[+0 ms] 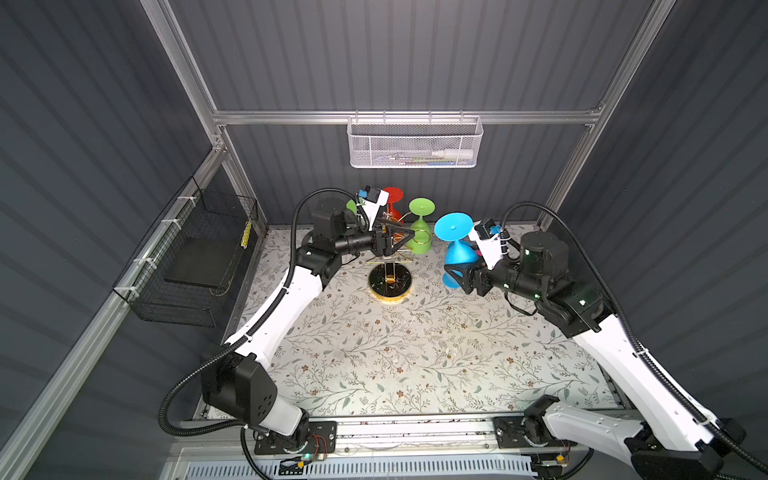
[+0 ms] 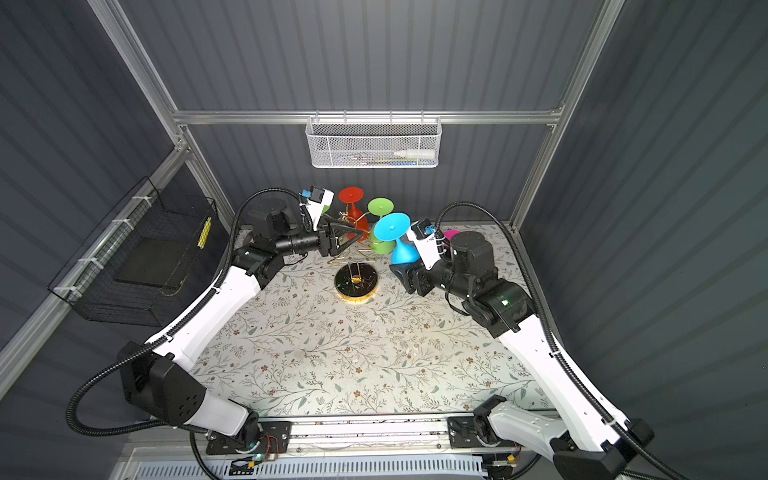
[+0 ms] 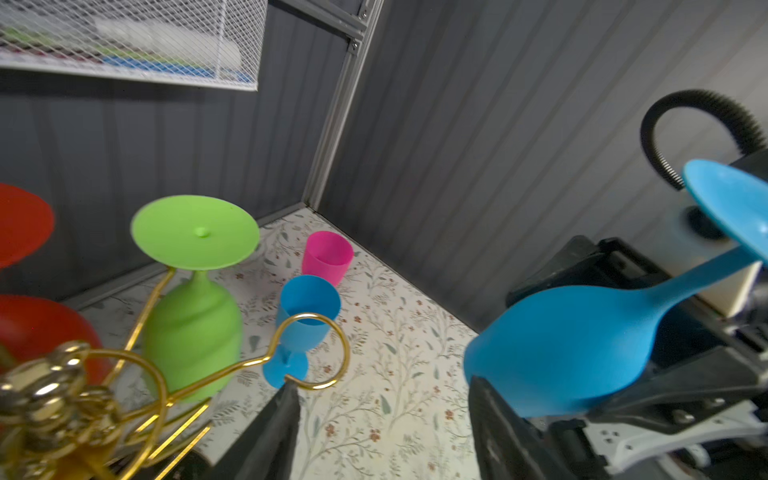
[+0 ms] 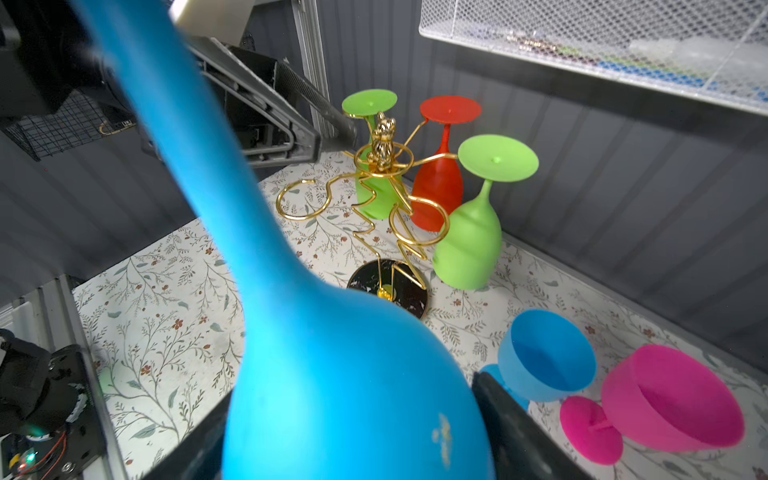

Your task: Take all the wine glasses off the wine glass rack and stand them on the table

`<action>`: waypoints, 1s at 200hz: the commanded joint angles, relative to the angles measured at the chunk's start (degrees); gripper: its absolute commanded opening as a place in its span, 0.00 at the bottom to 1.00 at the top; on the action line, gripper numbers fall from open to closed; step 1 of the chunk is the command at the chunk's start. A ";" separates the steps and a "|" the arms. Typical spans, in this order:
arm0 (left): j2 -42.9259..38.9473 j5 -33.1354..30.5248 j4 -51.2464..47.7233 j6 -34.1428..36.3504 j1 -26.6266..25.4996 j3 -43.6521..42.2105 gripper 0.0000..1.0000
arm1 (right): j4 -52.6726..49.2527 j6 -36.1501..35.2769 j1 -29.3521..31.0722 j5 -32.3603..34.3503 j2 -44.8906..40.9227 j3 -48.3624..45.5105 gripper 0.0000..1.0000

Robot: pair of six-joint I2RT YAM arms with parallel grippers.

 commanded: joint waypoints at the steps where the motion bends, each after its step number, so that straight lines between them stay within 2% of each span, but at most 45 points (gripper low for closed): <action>1: -3.60 -5.14 12.71 11.05 0.19 -3.90 0.65 | -6.39 2.45 0.02 1.22 0.96 2.30 0.63; 19: -4.24 -4.17 16.65 18.22 0.04 -5.85 0.63 | -7.88 2.96 0.02 0.28 2.78 3.77 0.63; 41: -4.49 0.00 21.05 26.21 -0.09 -7.87 0.57 | -8.94 3.40 0.02 -0.49 3.50 5.08 0.63; 86: -3.13 3.01 23.23 33.00 -0.83 -7.67 0.51 | -10.60 3.88 0.00 -1.37 5.52 7.23 0.63; 139: -2.13 2.05 20.43 41.36 -2.12 -6.02 0.49 | -11.63 4.95 0.02 -2.66 8.07 9.93 0.62; 200: -1.15 1.38 20.92 44.06 -3.31 -4.52 0.48 | -11.96 5.81 0.00 -4.75 10.41 12.27 0.61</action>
